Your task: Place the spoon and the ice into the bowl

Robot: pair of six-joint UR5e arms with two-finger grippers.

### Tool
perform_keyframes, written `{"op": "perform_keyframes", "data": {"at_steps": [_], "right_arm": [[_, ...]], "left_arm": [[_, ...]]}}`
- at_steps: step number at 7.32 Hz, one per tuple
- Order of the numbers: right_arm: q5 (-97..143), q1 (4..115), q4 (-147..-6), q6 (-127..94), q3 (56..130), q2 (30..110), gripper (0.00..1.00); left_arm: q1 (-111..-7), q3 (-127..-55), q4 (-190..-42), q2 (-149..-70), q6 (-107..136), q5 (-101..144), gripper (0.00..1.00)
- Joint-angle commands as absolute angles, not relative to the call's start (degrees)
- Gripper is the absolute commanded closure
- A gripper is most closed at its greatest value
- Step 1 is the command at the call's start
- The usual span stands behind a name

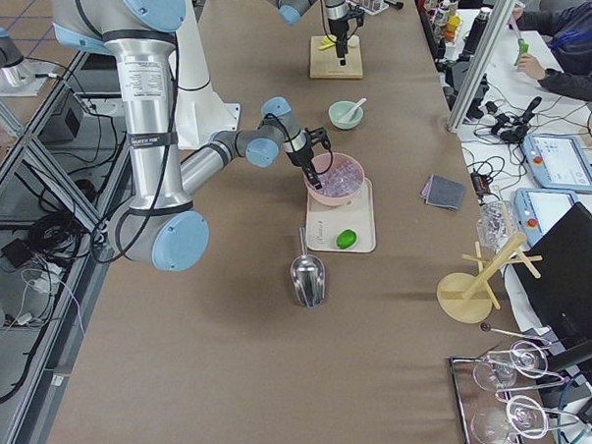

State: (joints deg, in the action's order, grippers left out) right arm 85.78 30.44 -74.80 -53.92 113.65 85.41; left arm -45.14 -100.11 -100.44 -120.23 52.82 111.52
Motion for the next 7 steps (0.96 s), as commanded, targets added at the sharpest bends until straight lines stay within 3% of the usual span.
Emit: {"op": "perform_keyframes", "data": {"at_steps": [1,5,7], "right_arm": [[86.31,32.16,-75.49,-53.7,114.08,82.29,1.0],[87.19,33.05,-80.74,-54.75,113.47,70.7,1.0],[87.01,32.17,-87.07,-56.85,111.28,62.7,1.0]], "left_arm": [[-45.7,-100.19,-100.2,-120.41,52.74,111.97,0.02],[-61.47,-100.28,-86.01,-120.15,23.4,125.22,0.01],[-71.84,-98.8,-81.31,-115.25,4.66,129.7,0.01]]}}
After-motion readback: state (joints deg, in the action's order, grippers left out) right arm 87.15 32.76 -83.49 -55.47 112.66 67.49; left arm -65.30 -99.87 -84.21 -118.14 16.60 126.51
